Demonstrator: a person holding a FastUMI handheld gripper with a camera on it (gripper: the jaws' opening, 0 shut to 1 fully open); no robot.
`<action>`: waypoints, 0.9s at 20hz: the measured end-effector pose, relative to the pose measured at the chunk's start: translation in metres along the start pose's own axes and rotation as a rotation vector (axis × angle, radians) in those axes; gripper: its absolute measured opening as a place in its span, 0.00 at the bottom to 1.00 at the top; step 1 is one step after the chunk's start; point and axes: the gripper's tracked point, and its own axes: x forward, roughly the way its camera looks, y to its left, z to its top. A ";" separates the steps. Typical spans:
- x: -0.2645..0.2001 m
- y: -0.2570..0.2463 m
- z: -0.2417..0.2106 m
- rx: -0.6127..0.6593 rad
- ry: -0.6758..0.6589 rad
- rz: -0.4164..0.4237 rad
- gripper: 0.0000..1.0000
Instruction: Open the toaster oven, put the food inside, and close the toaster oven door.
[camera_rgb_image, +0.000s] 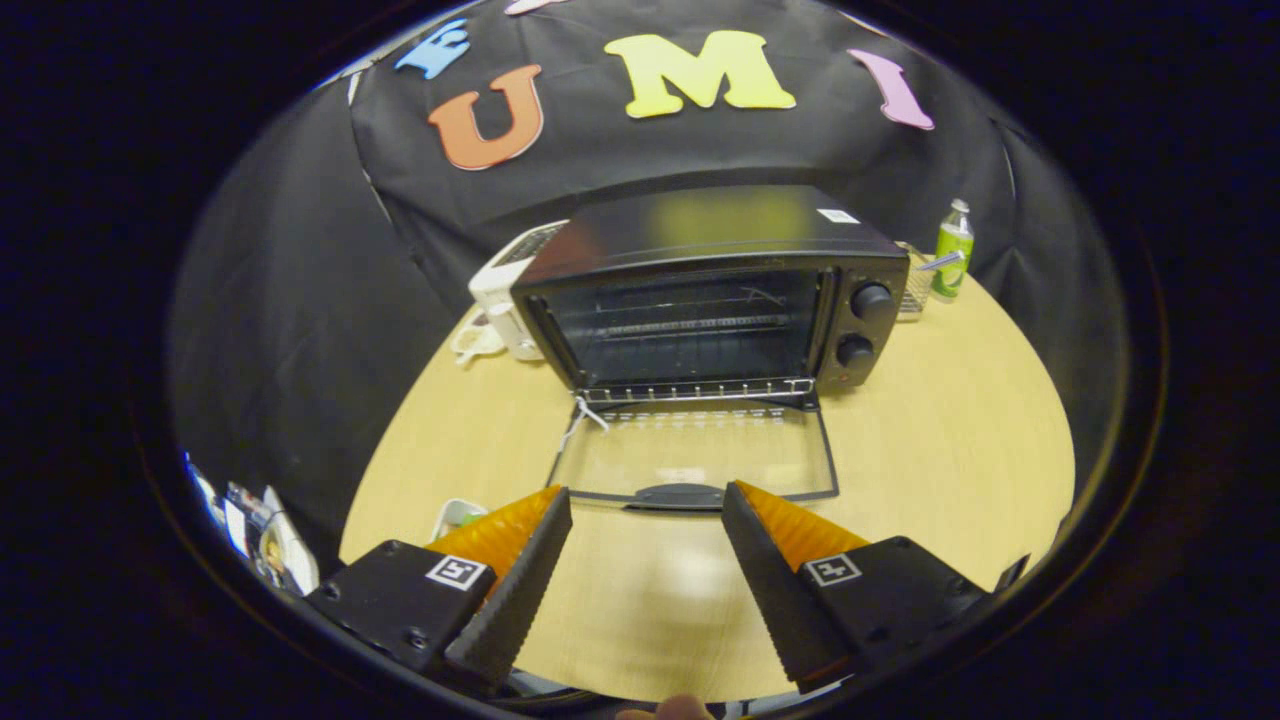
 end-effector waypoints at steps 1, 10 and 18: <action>-0.010 0.011 0.001 0.023 0.018 0.059 1.00; -0.038 0.084 -0.030 0.401 0.353 0.367 0.99; 0.005 0.121 -0.087 0.388 0.556 0.374 0.84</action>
